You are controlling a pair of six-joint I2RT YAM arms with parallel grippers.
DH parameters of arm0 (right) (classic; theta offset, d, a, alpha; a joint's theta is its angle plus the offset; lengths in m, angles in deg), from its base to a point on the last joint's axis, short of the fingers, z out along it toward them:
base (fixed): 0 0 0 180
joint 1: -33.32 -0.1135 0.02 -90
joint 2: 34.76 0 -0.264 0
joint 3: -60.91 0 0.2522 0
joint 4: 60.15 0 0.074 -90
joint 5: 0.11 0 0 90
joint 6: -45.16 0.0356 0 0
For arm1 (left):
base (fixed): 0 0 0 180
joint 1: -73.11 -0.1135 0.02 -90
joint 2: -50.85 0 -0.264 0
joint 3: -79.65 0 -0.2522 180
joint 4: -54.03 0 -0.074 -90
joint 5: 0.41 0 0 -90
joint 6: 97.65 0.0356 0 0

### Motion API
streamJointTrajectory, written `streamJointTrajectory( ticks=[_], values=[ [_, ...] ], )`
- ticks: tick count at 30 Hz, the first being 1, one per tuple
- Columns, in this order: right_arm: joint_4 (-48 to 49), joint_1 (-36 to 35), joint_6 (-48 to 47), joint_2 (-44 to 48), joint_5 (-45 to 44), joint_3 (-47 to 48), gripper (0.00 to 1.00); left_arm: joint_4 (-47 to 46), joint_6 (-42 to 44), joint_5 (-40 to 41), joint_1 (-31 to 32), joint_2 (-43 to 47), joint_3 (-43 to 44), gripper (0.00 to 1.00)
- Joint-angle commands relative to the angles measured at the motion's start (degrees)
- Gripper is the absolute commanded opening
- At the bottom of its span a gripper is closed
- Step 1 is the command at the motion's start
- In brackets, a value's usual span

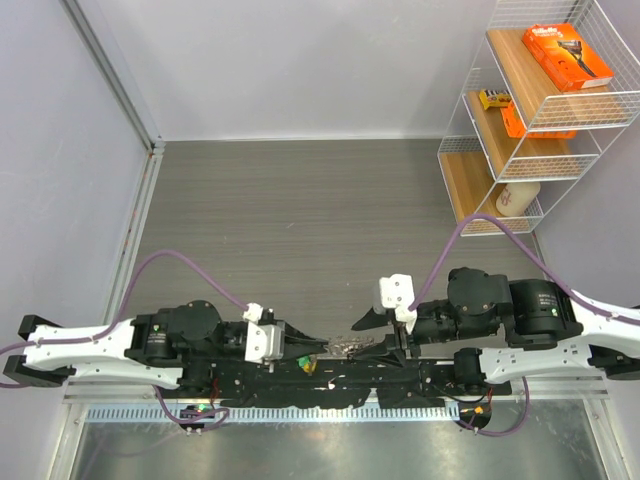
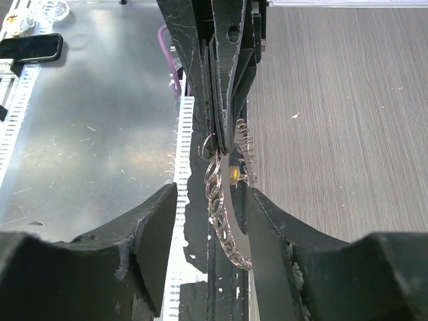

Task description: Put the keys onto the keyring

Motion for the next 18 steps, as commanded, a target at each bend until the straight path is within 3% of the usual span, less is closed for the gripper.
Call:
streamJointTrajectory(
  ticks=[1, 15, 17, 18],
  values=[
    [1.22, -0.4, -0.79, -1.09, 0.09, -0.16, 0.53, -7.52, -0.97, 0.98, -0.03, 1.45, 0.13, 0.0],
    [2.01, -0.58, -2.55, -6.11, -0.51, -1.92, 0.59, -9.1, -2.55, 0.72, -0.02, 4.7, -1.45, 0.0],
    [2.1, -0.67, -2.81, -6.55, -1.04, -1.92, 0.55, -9.1, -2.99, 0.72, -0.02, 5.31, -1.89, 0.0],
    [2.1, -0.84, -2.81, -6.64, -1.83, -1.83, 0.47, -10.67, -3.16, 0.63, -0.02, 5.58, -1.98, 0.0]
  ],
)
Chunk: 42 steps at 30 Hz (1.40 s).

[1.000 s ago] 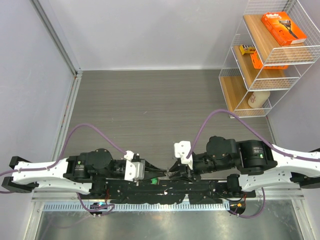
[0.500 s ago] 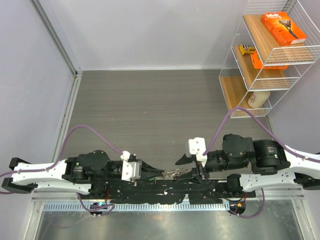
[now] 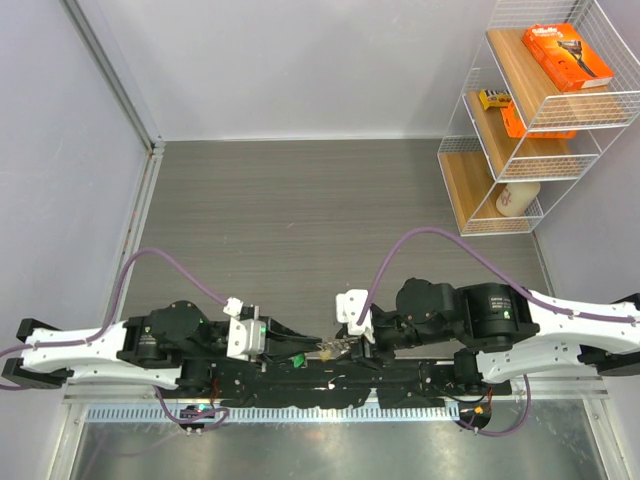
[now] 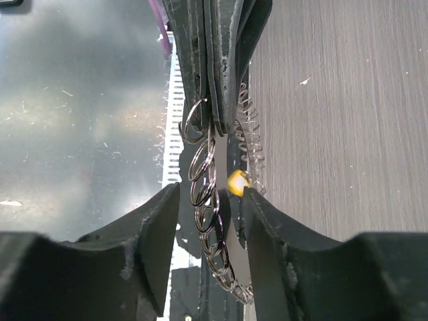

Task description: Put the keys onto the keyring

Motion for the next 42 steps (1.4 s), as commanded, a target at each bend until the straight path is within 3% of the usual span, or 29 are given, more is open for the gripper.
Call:
streamJointTrajectory(
  ticks=[1, 2, 5, 14, 26, 31, 35, 37, 42],
  values=[
    [2.06, -0.58, -1.19, -0.21, -1.79, 0.53, 0.41, -7.91, -1.37, -0.03, -0.02, 1.88, -0.29, 0.0],
    [1.97, -0.58, -1.19, -0.3, -1.97, 0.7, 0.28, -8.26, -1.55, -0.29, -0.02, 2.15, -0.56, 0.0],
    [1.88, -0.58, -1.37, -0.13, -2.67, 1.14, 0.05, -9.84, -2.52, -1.78, -0.02, 3.03, -1.61, 0.0],
    [0.83, -0.58, -2.51, -0.3, 0.75, 2.99, 0.05, -9.93, -2.69, -7.05, -0.02, 3.38, -2.4, 0.0],
    [0.39, -0.58, -2.69, -0.47, 3.3, 3.69, 0.06, -18.1, -7.52, -14.79, -0.11, 4.61, -3.99, 0.0],
    [0.39, -0.58, -2.34, -0.83, 2.17, 3.52, 0.06, -19.07, -9.46, -11.55, -0.02, 3.73, -3.63, 0.0],
    [0.56, -0.67, -1.72, 0.22, -0.29, 2.99, 0.2, -19.6, -10.08, -6.98, -0.02, 4.34, -4.42, 0.0],
    [0.65, -0.67, -1.29, 1.01, -2.57, 2.73, 0.34, -19.51, -9.9, -3.56, -0.02, 5.13, -4.78, 0.0],
    [0.48, -0.67, -0.93, 2.33, -7.32, 2.38, 0.5, -18.63, -9.11, 2.52, -0.02, 6.89, -5.39, 0.0]
  ],
)
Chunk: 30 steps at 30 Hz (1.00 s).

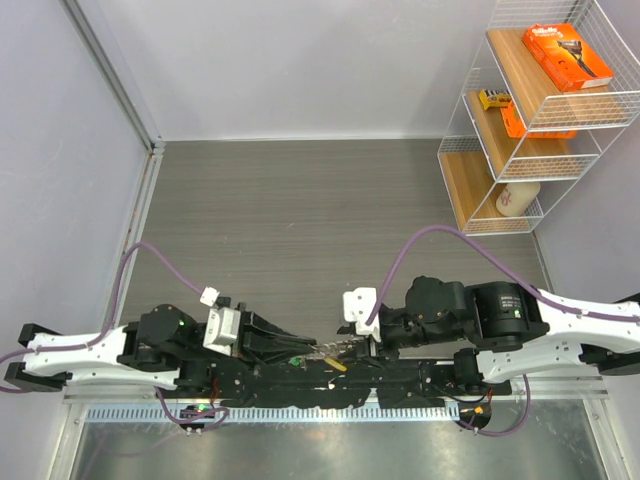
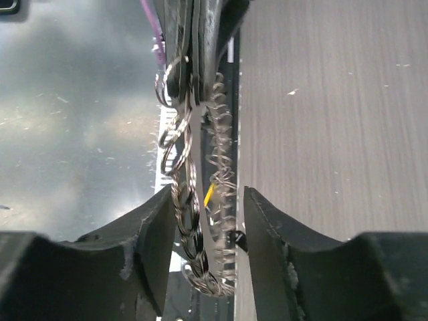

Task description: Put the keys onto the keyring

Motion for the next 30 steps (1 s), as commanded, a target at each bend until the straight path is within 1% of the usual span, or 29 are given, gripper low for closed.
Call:
streamJointTrajectory(
  ticks=[1, 2, 5, 11, 15, 19, 24, 26, 30],
  values=[
    [0.54, 0.36, 0.95, 2.31, -8.02, 0.65, 0.52, -7.03, 0.05, 7.04, 0.33, 2.24, 0.09, 0.0],
    [0.45, 0.27, 1.47, 2.49, -9.95, 1.0, 0.55, -6.94, 0.14, 8.1, 0.33, 2.5, 0.0, 0.0],
    [-0.68, 0.27, 2.71, 3.72, -14.18, 1.18, 0.58, -5.97, 0.31, 11.09, 0.33, 3.29, -0.17, 0.0],
    [-1.13, 0.27, 6.92, 6.44, -17.26, -1.98, 0.61, -2.81, 0.4, 18.82, 0.33, 4.26, 0.09, 0.0],
    [-0.95, 0.45, 14.81, 7.67, -24.98, -7.68, 0.62, -0.62, 0.4, 25.06, 0.33, 5.75, 0.18, 0.0],
    [0.8, 1.5, 24.12, 9.61, -28.42, -15.58, 0.63, 2.64, 0.58, 30.34, 0.33, 8.82, 0.09, 0.0],
    [4.22, 2.73, 33.55, 9.87, -30.27, -23.86, 0.62, 7.12, 0.67, 35.44, 0.33, 12.16, 0.35, 0.0],
    [5.63, 3.43, 37.85, 9.96, -32.2, -26.41, 0.62, 8.44, 0.4, 36.58, 0.33, 13.13, 0.36, 0.0],
    [10.63, 5.1, 45.41, 9.35, -31.86, -33.17, 0.58, 10.11, -0.13, 37.12, 0.33, 15.33, -0.34, 0.0]
  ],
)
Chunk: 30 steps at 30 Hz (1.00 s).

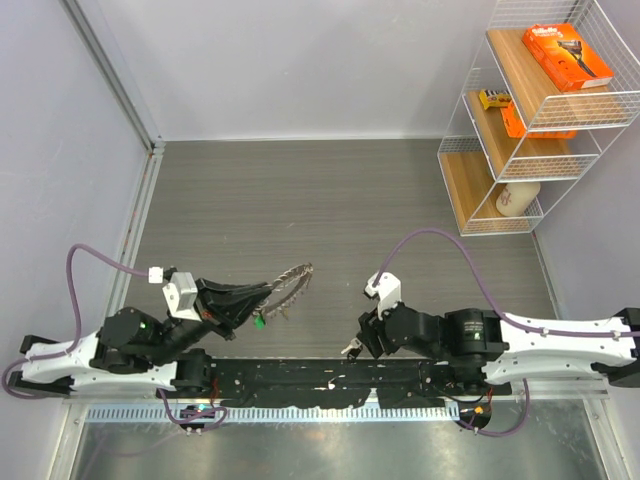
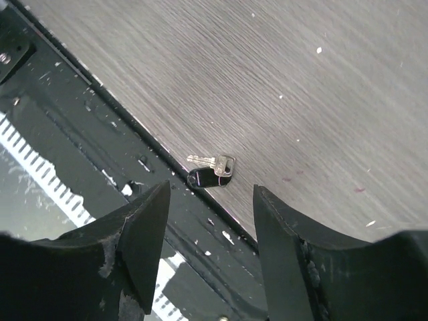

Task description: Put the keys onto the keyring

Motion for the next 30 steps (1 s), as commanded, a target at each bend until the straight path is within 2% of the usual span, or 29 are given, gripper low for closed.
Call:
streamJointTrajectory(
  ticks=[1, 10, 17, 26, 30],
  values=[
    [9.94, 1.5, 11.59, -0.66, -2.59, -5.03, 0.58, -0.18, -0.37, 2.82, 0.28, 2.77, -0.15, 0.0],
    [14.09, 2.29, 14.14, -12.78, -1.45, -8.2, 0.56, 2.8, -1.86, 2.21, 0.28, 7.17, -1.65, 0.0],
    [15.85, 2.47, 13.88, -19.56, 1.27, -8.64, 0.47, 3.51, -2.13, 1.77, 0.28, 7.69, -1.91, 0.0],
    [17.86, 3.52, 13.35, -25.8, 3.65, -9.61, 0.44, 3.69, -1.69, 2.21, 0.28, 7.61, -2.09, 0.0],
    [17.87, 4.05, 13.0, -27.39, 4.35, -9.88, 0.37, 3.77, -1.6, 2.56, 0.28, 7.78, -2.35, 0.0]
  ],
)
